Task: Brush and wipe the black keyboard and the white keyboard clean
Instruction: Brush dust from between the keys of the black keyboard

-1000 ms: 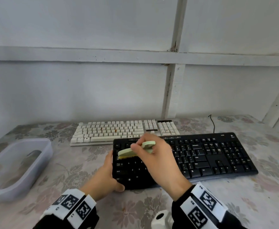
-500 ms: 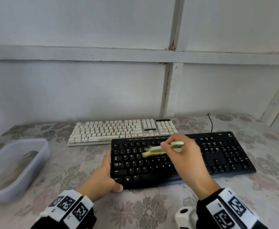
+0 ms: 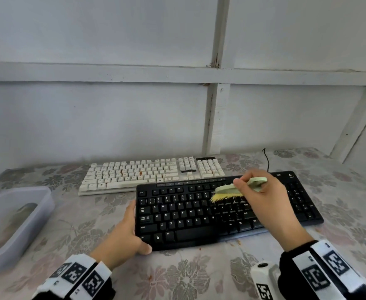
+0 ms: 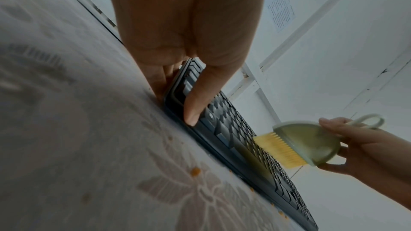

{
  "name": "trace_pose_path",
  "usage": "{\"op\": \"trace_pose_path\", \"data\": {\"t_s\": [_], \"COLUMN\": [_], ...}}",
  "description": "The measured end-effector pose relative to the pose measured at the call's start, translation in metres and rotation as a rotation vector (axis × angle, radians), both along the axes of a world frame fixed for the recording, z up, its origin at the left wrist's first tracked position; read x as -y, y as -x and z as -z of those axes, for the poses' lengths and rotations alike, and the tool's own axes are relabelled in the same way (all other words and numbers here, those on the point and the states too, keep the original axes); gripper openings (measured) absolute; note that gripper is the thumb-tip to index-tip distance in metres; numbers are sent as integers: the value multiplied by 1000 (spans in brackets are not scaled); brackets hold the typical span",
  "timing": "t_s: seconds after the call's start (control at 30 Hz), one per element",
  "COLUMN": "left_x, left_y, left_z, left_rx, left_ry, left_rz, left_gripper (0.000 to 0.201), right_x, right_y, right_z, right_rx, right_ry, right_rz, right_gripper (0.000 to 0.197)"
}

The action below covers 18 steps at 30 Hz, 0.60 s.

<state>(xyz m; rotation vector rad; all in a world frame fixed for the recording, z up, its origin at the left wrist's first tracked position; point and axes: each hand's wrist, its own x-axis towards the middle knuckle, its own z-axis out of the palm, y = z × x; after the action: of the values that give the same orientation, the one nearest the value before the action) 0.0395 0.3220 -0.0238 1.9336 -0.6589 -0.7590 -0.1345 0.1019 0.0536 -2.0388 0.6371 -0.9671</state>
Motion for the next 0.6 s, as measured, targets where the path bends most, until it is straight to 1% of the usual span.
{"op": "trace_pose_path", "data": {"t_s": [0.03, 0.1, 0.17, 0.23, 0.37, 0.4, 0.43, 0.5, 0.57, 0.6], "left_x": [0, 0, -1, -2, -1, 0, 0, -1, -1, -1], "left_y": [0, -1, -1, -1, -1, -1, -1, -1, -2, -2], "left_z": [0, 2, 3, 3, 2, 2, 2, 2, 1, 1], "left_rx": [3, 1, 2, 6, 6, 6, 8, 9, 4, 2], "left_ry": [3, 7, 8, 3, -11, -18, -24, -30, -26, -25], "left_rz": [-2, -12, -16, -8, -6, -8, -9, -15, -19, -20], "left_gripper": [113, 113, 115, 115, 114, 116, 116, 116, 116, 115], "right_x": [-2, -9, -11, -3, 27, 30, 29, 24, 22, 24], "right_y": [0, -2, -4, -2, 10, 12, 13, 13, 13, 13], "right_z": [0, 3, 8, 10, 6, 3, 0, -2, 4, 8], "right_rx": [17, -7, -50, -65, -106, -74, -28, 41, 18, -8], "right_ry": [-48, -111, -62, -29, 48, 42, 2, -134, -173, -157], "right_rz": [-60, -190, -235, -166, 104, 111, 74, -61, -126, -110], "right_gripper": [20, 17, 17, 19, 19, 20, 21, 20, 19, 19]}}
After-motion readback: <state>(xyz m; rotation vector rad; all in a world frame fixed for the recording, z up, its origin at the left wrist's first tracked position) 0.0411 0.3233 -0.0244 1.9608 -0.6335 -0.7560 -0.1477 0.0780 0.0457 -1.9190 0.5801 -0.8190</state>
